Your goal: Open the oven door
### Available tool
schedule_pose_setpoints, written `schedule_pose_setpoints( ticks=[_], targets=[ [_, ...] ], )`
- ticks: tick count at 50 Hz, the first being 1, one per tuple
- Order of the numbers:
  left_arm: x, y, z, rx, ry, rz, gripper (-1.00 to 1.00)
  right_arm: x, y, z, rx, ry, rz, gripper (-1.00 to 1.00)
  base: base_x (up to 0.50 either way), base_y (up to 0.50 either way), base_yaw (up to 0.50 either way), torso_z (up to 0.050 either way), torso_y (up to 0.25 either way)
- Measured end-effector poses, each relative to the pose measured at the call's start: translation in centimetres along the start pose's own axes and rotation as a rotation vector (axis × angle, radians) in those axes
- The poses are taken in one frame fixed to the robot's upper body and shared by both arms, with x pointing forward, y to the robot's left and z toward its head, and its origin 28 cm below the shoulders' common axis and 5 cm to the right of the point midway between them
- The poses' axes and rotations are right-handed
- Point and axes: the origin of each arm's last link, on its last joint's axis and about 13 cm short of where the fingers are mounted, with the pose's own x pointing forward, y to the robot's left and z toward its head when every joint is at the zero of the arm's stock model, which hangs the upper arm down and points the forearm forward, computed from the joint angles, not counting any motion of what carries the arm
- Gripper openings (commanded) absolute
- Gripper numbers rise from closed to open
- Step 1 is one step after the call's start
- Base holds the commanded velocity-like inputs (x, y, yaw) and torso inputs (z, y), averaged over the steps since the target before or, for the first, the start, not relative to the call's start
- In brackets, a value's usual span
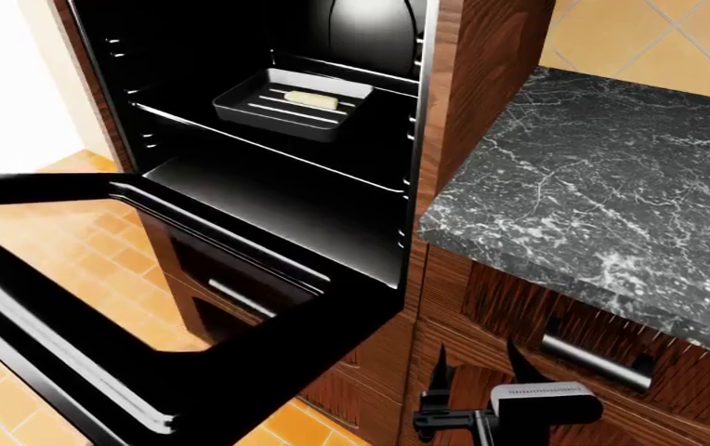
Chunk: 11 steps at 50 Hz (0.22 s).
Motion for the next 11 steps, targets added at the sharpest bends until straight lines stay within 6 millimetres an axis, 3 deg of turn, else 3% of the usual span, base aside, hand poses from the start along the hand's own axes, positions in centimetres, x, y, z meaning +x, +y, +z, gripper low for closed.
schedule_pose_setpoints(
  ticks=[11],
  targets=[
    [-0.61, -0.73, 0.18, -0.021, 0.019, 0.013, -1.0, 0.04, -0.06, -0.12, -0.006, 0.001, -0.005, 1.0, 0.0, 0.0, 0.01, 0.001, 0.001]
  ],
)
